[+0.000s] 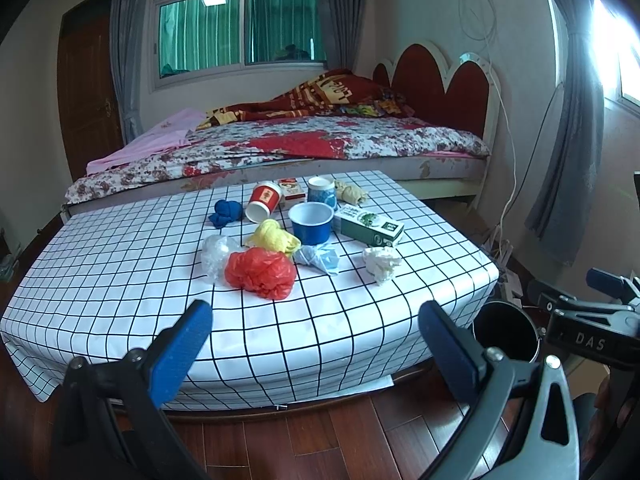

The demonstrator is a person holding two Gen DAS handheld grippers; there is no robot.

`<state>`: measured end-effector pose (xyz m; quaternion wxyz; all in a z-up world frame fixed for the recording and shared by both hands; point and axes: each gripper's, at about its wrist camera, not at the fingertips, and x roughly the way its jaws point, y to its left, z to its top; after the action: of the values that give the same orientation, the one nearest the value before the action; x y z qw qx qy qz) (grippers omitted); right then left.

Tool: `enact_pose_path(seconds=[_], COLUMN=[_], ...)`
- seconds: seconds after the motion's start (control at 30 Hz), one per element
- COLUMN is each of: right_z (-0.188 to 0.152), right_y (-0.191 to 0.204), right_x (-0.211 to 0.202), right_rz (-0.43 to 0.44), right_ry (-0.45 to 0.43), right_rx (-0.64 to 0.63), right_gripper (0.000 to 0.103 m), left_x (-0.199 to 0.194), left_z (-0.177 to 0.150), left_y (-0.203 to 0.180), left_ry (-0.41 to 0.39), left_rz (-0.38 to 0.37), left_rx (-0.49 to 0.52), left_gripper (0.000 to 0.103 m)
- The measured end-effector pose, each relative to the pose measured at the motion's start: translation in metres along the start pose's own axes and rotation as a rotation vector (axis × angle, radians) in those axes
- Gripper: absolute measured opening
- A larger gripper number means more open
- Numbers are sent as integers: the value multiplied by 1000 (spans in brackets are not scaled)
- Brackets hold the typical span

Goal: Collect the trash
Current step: 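Move both tools toward the trash items on the grid table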

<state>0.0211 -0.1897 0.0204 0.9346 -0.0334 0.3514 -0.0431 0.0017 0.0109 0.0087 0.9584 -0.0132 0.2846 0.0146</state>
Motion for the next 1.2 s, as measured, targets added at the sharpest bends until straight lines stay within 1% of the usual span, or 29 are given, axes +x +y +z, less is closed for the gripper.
enact_pose_path(seconds=[0.8, 0.97, 1.2], right_z=[-6, -6, -9], right_y=[5, 7, 11], right_x=[2, 3, 9], right_rz=[4, 6, 15], right_ry=[5, 8, 23], right_rx=[-8, -9, -17], right_gripper=[102, 102, 102], left_x=[-2, 0, 7], left_z=[-6, -8, -10], left_y=[5, 1, 7], left_ry=[5, 7, 21], left_rz=[-3, 6, 10], left_rx=[-4, -3, -19], left_gripper=[103, 103, 103])
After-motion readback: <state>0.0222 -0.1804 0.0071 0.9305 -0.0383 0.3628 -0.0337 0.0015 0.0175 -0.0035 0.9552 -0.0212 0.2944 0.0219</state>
